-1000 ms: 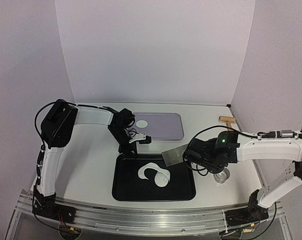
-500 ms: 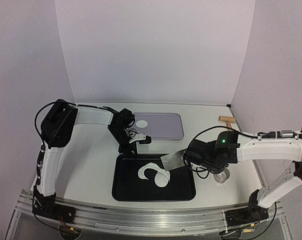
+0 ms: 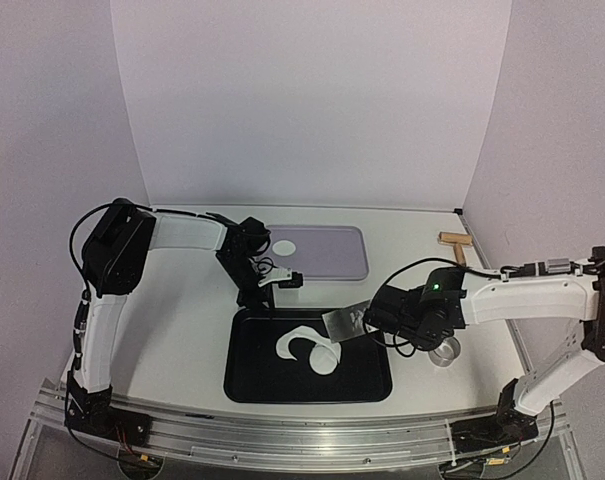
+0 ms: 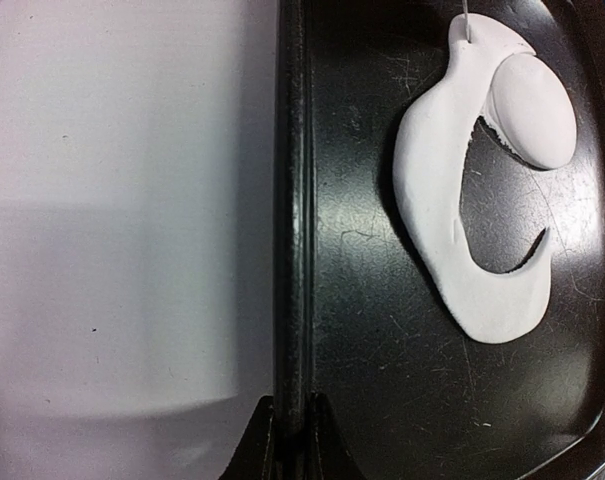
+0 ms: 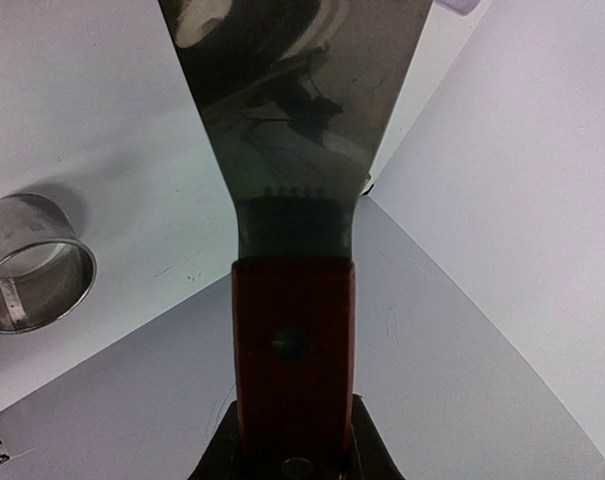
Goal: Roll out the dumpling wrappers from the dough
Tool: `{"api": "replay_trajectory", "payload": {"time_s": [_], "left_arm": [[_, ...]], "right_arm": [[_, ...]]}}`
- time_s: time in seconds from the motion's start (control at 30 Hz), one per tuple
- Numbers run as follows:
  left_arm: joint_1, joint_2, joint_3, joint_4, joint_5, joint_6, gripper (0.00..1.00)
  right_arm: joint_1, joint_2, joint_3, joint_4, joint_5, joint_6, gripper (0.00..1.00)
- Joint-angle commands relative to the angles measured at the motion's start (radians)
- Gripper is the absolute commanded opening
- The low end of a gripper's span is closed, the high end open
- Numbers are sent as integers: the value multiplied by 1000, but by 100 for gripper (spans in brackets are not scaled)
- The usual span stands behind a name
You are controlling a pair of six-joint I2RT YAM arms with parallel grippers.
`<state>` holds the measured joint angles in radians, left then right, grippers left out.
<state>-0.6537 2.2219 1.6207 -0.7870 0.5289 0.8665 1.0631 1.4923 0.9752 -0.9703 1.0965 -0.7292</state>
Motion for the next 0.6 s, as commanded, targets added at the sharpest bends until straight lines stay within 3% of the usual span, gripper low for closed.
{"api": "replay_trajectory", "payload": {"time_s": [0.0, 0.3, 0.57], "left_arm": [[-9, -42, 4, -5, -28, 75, 0], [-10, -60, -24, 4, -37, 83, 0], [-9, -66, -24, 6, -38, 79, 0]], "right_arm": [[-43, 39, 7, -30, 108, -18, 0], [-126, 45, 30, -29, 179, -33, 0], [-120, -1, 96, -28, 131, -5, 0]]}}
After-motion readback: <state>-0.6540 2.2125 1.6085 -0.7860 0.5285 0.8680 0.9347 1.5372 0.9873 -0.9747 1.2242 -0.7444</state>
